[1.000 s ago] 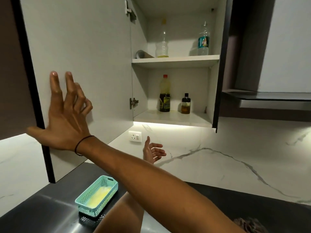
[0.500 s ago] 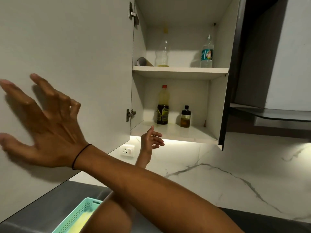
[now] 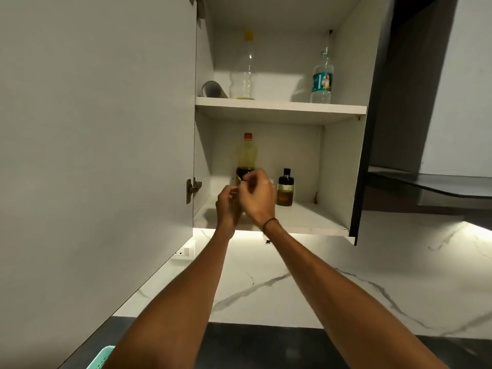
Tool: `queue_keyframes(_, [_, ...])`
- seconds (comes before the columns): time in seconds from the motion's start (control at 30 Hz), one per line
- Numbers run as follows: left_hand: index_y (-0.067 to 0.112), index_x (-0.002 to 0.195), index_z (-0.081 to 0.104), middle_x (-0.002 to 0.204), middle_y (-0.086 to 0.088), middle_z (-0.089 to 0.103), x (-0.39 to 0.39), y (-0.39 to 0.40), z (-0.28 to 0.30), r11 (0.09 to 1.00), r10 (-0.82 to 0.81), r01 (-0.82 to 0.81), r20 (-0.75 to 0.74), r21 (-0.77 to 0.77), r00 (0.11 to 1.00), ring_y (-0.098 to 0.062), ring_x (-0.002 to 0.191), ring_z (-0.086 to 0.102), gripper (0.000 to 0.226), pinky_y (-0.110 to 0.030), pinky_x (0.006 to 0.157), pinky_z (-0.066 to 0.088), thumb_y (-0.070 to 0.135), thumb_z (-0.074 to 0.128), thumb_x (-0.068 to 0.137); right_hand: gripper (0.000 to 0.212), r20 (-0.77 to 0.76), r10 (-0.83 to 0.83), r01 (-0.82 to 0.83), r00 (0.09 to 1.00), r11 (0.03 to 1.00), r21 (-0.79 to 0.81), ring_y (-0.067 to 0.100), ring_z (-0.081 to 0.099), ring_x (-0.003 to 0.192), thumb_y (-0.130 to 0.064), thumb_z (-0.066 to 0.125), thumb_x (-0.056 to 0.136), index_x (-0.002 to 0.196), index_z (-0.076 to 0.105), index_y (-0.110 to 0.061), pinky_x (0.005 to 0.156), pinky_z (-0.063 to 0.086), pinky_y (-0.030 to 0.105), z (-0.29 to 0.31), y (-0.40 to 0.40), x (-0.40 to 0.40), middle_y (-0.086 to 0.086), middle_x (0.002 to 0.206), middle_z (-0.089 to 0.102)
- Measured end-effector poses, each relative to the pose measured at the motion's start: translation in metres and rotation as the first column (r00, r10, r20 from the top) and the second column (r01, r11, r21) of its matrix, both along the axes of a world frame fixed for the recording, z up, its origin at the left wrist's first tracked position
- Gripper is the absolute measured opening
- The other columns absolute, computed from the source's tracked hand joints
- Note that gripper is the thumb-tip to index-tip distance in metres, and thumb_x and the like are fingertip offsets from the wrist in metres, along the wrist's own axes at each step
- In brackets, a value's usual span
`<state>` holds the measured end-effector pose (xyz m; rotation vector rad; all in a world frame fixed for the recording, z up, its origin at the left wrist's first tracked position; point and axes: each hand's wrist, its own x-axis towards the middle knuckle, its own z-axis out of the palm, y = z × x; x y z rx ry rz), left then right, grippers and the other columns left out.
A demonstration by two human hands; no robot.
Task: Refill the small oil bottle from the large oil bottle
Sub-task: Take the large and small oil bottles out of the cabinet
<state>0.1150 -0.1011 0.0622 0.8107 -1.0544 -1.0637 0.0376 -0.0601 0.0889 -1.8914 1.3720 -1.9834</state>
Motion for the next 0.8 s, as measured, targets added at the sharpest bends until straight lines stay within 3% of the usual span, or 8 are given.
queue_keyframes(0.07, [0.012,0.116,0.065,0.104,-0.007,0.072,0.002,-0.014,0.0,0.976,0.195,-0.169,0.202,-0.137,0.96,-0.02,0.094,0.069,0.013,-0.035,0.081,0.058,0.016,0.064,0.104,0.012,0.075,-0.021,0.01,0.997,0.991,0.137,0.017,0.065,0.081,-0.012,0.067,0.09,0.098,0.06,-0.017,0.072,0.058,0.037,-0.002,-0.027,-0.027,-0.008,0.083,0.063])
queue_keyframes(0.13, [0.015,0.129,0.06,0.111,-0.003,0.069,0.001,-0.032,0.005,0.965,0.241,-0.191,0.321,-0.181,0.916,-0.018,0.098,0.068,0.034,-0.025,0.078,0.056,0.019,0.074,0.099,0.017,0.102,-0.027,0.001,0.994,0.97,0.243,0.02,0.063,0.079,-0.012,0.069,0.088,0.101,0.059,-0.014,0.065,0.051,0.032,-0.002,-0.053,-0.052,-0.005,0.081,0.06])
queue_keyframes(0.2, [0.015,0.136,0.052,0.12,-0.003,0.063,0.003,-0.052,0.013,0.968,0.235,-0.179,0.38,-0.175,0.895,-0.017,0.103,0.063,0.051,-0.027,0.084,0.055,0.021,0.08,0.094,0.026,0.14,0.013,-0.063,0.99,0.932,0.356,0.026,0.063,0.087,-0.014,0.07,0.088,0.11,0.055,-0.012,0.074,0.057,0.039,0.0,-0.079,-0.068,0.001,0.088,0.06])
queue_keyframes(0.3, [0.014,0.146,0.041,0.144,-0.011,0.052,0.006,-0.084,0.019,0.97,0.24,-0.19,0.482,-0.152,0.842,-0.027,0.125,0.058,0.07,-0.045,0.109,0.053,0.024,0.083,0.091,0.044,0.171,0.066,-0.141,0.983,0.87,0.472,0.032,0.062,0.109,-0.02,0.071,0.09,0.127,0.049,-0.012,0.098,0.055,0.052,0.005,-0.115,-0.075,0.01,0.114,0.059])
queue_keyframes(0.43, [0.014,0.157,0.033,0.159,-0.014,0.038,0.007,-0.126,0.023,0.978,0.207,-0.184,0.51,-0.095,0.835,-0.032,0.145,0.046,0.083,-0.052,0.116,0.048,0.025,0.083,0.092,0.068,0.157,0.112,-0.18,0.981,0.825,0.536,0.03,0.055,0.116,-0.024,0.073,0.09,0.145,0.036,-0.008,0.103,0.053,0.05,0.013,-0.155,-0.073,0.013,0.129,0.052])
queue_keyframes(0.53, [0.013,0.161,0.028,0.162,-0.014,0.035,0.008,-0.156,0.027,0.977,0.21,-0.195,0.608,-0.091,0.765,-0.031,0.147,0.044,0.09,-0.039,0.116,0.046,0.026,0.084,0.091,0.075,0.15,0.179,-0.232,0.972,0.794,0.561,0.028,0.054,0.112,-0.025,0.07,0.093,0.15,0.025,-0.008,0.093,0.055,0.043,0.023,-0.185,-0.065,0.011,0.13,0.049])
queue_keyframes(0.63, [0.01,0.161,0.028,0.157,-0.013,0.042,0.013,-0.177,0.025,0.985,0.15,-0.162,0.717,-0.052,0.681,-0.032,0.14,0.05,0.095,-0.034,0.103,0.049,0.025,0.086,0.088,0.068,0.177,0.225,-0.286,0.958,0.773,0.566,0.027,0.057,0.107,-0.032,0.071,0.094,0.144,0.028,-0.012,0.085,0.055,0.044,0.031,-0.211,-0.058,0.008,0.125,0.054])
queue_keyframes(0.8, [0.007,0.146,0.048,0.139,-0.013,0.065,0.01,-0.197,0.028,0.998,0.005,-0.049,0.778,0.034,0.629,-0.032,0.126,0.064,0.076,-0.047,0.11,0.053,0.023,0.09,0.085,0.075,0.161,0.245,-0.292,0.956,0.746,0.598,0.033,0.06,0.115,-0.035,0.084,0.083,0.135,0.035,-0.014,0.09,0.056,0.054,0.033,-0.24,-0.048,0.01,0.128,0.059])
